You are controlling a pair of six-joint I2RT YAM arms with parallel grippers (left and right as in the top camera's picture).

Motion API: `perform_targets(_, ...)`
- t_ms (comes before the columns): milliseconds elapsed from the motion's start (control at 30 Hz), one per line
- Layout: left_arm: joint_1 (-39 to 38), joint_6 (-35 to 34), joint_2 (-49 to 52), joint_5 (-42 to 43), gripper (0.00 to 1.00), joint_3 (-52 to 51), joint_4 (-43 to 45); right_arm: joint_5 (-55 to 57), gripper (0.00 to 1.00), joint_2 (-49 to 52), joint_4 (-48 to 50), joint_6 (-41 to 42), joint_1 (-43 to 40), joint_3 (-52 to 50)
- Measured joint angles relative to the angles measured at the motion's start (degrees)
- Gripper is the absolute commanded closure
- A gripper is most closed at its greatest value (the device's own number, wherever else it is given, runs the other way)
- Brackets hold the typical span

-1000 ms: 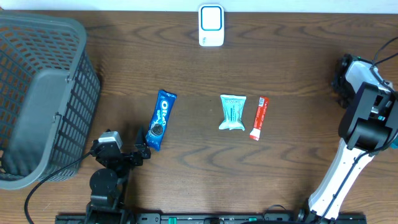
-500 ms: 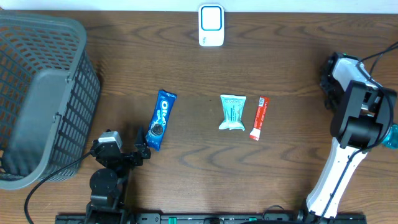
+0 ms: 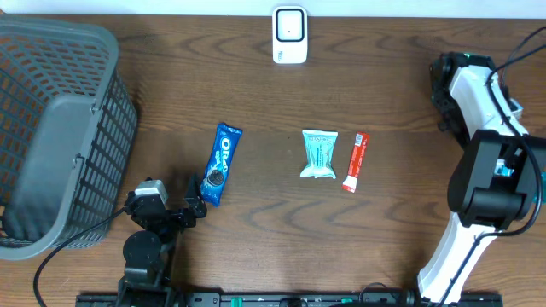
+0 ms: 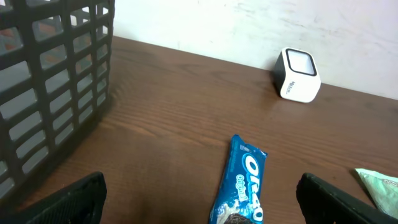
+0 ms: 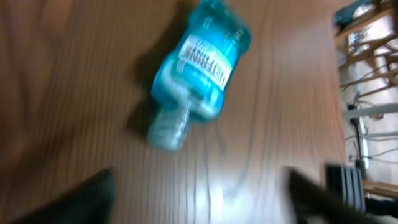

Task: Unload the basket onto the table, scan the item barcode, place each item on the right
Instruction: 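Carry the bottle with the right gripper to the table's right edge, then set the bottle down at the right edge and release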

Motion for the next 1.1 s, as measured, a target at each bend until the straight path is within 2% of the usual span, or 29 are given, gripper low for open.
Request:
perform_targets(67,0.0,-0.02,0.0,0.0,0.02,0.0,0.0,-2.95,0.94,0.07,-0.17,-2.16,1.05,-0.44)
perform_targets(100,0.0,-0.02,0.0,0.02,0.02,0.0,0.0,-4.0,0.99,0.09,-0.2,-2.64,1.53,-0.9)
perform_targets(467,0.0,0.0,0.0,0.0,0.02,0.0,0.0,-5.7,0.99,0.13,4.04,-5.75,1.55,-16.39)
perform_targets(600,0.0,-0.02,0.0,0.02,0.02,0.0,0.0,-1.29,0.99,0.15,10.78,-7.34,-0.13,-22.29)
perform_targets(700,0.0,0.0,0.0,0.02,0.02,0.0,0.02,2.21,0.99,0.17,19.28,-11.23,-2.16,-25.57)
perform_targets(933,0.0,-0.02,0.0,0.0,0.02,0.0,0.0,8.7,0.99,0.2,38.27,-26.53,-10.25,-26.97)
perform_targets(1100,0.0,0.0,0.0,0.02,0.02,0.0,0.02,8.0,0.99,0.2,40.02,-33.66,-15.67,-25.35)
